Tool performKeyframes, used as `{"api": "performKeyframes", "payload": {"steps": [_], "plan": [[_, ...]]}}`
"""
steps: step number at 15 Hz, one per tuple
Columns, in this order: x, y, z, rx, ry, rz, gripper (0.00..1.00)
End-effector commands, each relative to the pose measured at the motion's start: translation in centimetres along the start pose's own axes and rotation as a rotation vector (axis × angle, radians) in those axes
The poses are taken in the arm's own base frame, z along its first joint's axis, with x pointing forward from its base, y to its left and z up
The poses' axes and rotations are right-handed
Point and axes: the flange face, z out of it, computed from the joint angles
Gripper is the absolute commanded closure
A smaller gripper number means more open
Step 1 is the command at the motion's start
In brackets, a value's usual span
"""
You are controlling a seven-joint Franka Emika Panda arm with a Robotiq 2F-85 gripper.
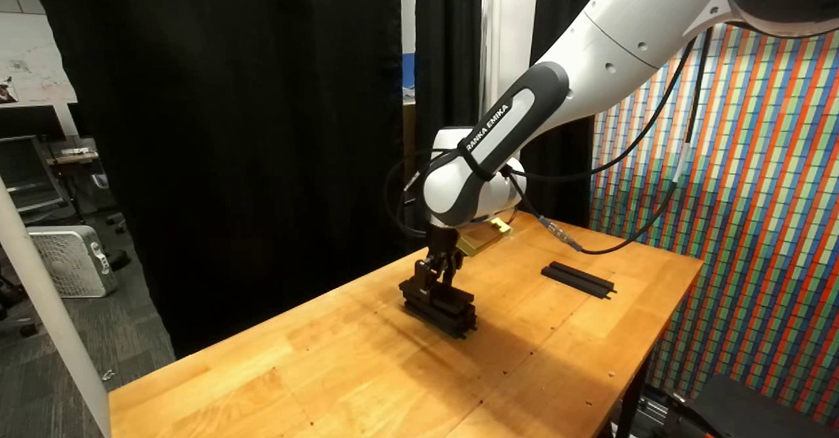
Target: Arrange the black objects together
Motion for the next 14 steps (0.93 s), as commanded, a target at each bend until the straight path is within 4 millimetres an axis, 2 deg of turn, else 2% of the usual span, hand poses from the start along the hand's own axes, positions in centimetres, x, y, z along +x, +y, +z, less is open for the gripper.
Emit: {"api": "performKeyframes", "payload": {"steps": [1,14], "plan": [[0.75,0.34,-0.19,0.004,0.028,0.007,0.55],[0.10,0.32,-0.10,-0.019,0.025,0.074,0.55]]}}
